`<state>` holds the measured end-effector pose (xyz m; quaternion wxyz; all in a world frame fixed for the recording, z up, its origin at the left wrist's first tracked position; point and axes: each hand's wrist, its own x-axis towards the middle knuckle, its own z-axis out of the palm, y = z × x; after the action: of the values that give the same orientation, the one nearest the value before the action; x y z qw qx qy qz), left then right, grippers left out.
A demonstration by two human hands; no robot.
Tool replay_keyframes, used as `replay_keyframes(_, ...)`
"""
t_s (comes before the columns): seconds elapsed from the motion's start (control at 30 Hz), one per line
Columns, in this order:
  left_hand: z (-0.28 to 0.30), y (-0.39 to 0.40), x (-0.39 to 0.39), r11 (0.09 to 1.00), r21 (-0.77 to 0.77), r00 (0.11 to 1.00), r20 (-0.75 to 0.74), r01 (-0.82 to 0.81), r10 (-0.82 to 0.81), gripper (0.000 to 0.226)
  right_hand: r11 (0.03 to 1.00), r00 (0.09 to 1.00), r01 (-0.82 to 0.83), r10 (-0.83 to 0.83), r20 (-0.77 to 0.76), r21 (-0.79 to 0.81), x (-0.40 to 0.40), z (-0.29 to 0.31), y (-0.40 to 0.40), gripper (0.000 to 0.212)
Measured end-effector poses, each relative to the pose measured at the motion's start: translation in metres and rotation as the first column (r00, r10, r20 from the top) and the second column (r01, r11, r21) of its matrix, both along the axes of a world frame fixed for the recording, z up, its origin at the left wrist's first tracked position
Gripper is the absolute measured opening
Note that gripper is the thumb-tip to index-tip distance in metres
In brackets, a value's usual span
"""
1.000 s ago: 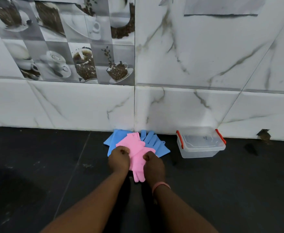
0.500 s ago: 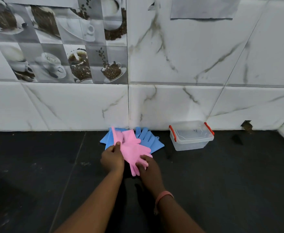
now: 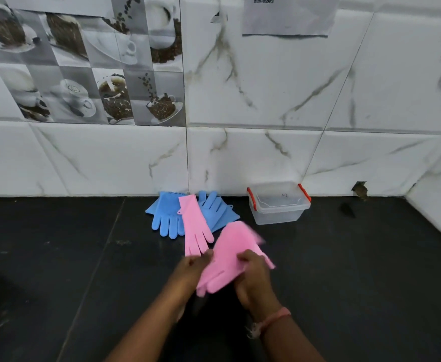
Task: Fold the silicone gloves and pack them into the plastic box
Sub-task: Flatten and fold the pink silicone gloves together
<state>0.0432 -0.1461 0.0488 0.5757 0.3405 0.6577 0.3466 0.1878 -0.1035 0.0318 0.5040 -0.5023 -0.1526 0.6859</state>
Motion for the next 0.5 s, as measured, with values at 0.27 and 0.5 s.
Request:
replay_keyframes(0.27, -0.042, -0.040, 0.006, 0.978, -0.208, 0.805, 0.576, -0.019, 0.138, 0.080, 0.816, 0.830, -0.557, 0.554, -0.065, -0.153, 0.069, -0.026, -0.031, 0.043)
replay_keyframes(0.5, -0.042, -0.027, 0.004, 0.964, -0.238, 0.609, 0.750, -0.118, 0.259, 0.069, 0.234, 0.057, -0.907, 0.891, 0.451, -0.349, 0.066, 0.025, 0.026, 0.043)
